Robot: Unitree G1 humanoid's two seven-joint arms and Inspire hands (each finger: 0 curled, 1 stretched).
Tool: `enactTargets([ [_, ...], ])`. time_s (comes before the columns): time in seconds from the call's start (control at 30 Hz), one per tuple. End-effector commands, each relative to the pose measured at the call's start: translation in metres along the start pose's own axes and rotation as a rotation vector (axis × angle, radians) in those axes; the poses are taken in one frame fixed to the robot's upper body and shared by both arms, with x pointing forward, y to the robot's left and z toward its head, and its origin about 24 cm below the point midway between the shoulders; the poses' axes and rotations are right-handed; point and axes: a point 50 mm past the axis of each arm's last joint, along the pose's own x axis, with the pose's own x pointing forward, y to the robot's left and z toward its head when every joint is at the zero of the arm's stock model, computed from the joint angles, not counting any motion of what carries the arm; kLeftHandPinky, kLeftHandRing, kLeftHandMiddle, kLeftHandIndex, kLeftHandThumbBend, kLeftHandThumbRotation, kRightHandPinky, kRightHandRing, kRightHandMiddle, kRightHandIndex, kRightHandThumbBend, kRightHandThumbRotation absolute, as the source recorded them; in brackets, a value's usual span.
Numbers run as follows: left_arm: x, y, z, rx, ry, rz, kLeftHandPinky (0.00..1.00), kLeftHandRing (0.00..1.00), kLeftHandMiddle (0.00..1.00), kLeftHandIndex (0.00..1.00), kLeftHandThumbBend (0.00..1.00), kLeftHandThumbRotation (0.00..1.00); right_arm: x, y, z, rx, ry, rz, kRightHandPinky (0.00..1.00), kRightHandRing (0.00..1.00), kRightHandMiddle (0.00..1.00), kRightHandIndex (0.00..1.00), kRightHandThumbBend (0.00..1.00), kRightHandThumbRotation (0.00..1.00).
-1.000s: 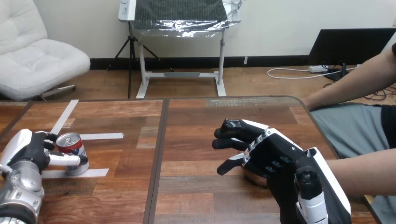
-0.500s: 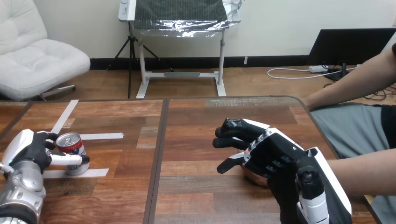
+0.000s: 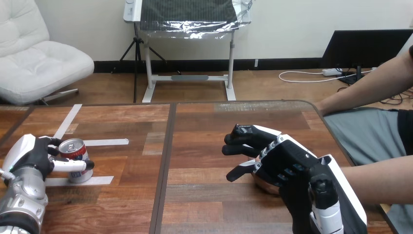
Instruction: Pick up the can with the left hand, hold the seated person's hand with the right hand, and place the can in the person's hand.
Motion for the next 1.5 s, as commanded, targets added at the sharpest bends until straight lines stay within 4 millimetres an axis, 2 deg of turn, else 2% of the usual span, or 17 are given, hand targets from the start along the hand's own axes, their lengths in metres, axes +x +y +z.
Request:
enactTargets([
  [0.0,0.0056,0.019,0.0415,-0.024,-0.111,0.058,0.65,0.75,0.79,0.79,0.87,0.24,0.0084,0.001,0.0144,-0.026,-0.095,0.005,0.56,0.75,0.77,0.76,0.74,0.93],
  [0.37,0.0052,0.0183,0.0448,-0.012,-0.13,0.079,0.6,0.69,0.74,0.76,0.87,0.23,0.0083,0.0013,0.0151,-0.026,-0.097,0.003,0.56,0.75,0.77,0.76,0.74,0.93],
  [0.97,0.0039,0.0153,0.0478,-0.039,-0.152,0.129,0.49,0.59,0.64,0.66,0.85,0.12,0.0072,0.0013,0.0171,-0.037,-0.089,-0.007,0.57,0.74,0.77,0.76,0.75,0.93],
  [1.0,0.0037,0.0151,0.0478,-0.041,-0.154,0.133,0.44,0.54,0.59,0.64,0.85,0.09,0.0072,0.0013,0.0172,-0.039,-0.089,-0.007,0.57,0.74,0.77,0.76,0.75,0.93],
  [1.17,0.0034,0.0145,0.0481,-0.039,-0.157,0.15,0.33,0.42,0.49,0.62,0.85,0.06,0.0072,0.0014,0.0177,-0.043,-0.089,-0.008,0.56,0.74,0.77,0.76,0.75,0.93],
  [1.37,0.0032,0.0137,0.0471,-0.04,-0.155,0.158,0.3,0.41,0.48,0.59,0.84,0.03,0.0071,0.0015,0.018,-0.04,-0.087,-0.009,0.56,0.74,0.77,0.76,0.75,0.93],
  [1.47,0.0031,0.0134,0.0467,-0.042,-0.155,0.161,0.33,0.43,0.51,0.59,0.83,0.02,0.007,0.0015,0.0181,-0.043,-0.086,-0.009,0.56,0.74,0.77,0.76,0.75,0.93],
])
